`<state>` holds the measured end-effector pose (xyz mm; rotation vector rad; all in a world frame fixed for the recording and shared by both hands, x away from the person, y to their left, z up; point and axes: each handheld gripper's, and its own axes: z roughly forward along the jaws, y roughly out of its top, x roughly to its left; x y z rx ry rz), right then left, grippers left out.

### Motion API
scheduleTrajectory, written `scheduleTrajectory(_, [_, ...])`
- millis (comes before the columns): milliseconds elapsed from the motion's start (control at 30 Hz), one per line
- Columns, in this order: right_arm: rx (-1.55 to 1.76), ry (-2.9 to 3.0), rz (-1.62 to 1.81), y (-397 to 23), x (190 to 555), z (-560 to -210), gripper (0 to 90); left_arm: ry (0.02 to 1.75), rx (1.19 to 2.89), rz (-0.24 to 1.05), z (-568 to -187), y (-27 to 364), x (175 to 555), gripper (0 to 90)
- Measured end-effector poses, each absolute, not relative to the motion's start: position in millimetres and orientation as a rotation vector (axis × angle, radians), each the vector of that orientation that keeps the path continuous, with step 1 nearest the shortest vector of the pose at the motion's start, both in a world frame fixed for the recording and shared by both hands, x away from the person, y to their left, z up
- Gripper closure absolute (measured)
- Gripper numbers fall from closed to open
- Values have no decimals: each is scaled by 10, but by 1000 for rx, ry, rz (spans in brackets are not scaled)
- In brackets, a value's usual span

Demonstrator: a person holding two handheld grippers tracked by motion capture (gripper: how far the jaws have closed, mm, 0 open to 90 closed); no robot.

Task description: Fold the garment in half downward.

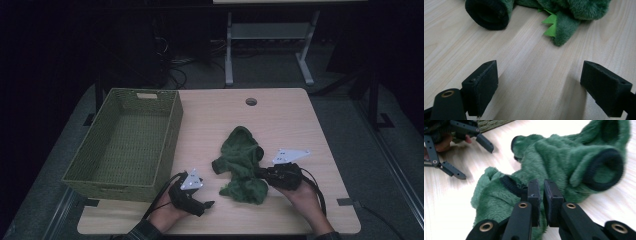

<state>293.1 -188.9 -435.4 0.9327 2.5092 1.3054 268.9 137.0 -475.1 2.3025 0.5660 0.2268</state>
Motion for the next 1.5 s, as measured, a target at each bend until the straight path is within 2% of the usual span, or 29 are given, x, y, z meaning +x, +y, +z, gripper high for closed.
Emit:
scheduleTrajectory(67, [932,2486,1317,-1940,2943,-4340,862,576,2313,225,-4732,1360,2698,158])
scheduleTrajectory(167, [943,2469,1323,-1996,2947,-4306,895,595,2290,204,-4685,1361,2710,241])
scheduleTrajectory(300, [947,2456,1327,-2032,2949,-4287,898,602,2250,152,-4598,1372,2738,400])
scheduleTrajectory(567, [986,2438,1325,-2060,2984,-4270,821,533,2191,98,-4365,1250,2808,740])
scheduleTrajectory(700, [1013,2434,1319,-2084,3054,-4225,779,524,2203,89,-4288,1149,2871,853])
scheduleTrajectory(867, [1057,2407,1324,-2135,3165,-4183,761,542,2198,100,-4209,1062,3019,890])
scheduleTrajectory(1033, [1071,2364,1340,-2168,3293,-4145,746,533,2176,105,-4178,967,3133,813])
scheduleTrajectory(1500, [1099,2338,1323,-2009,3709,-4035,703,397,2144,14,-4193,578,3053,781])
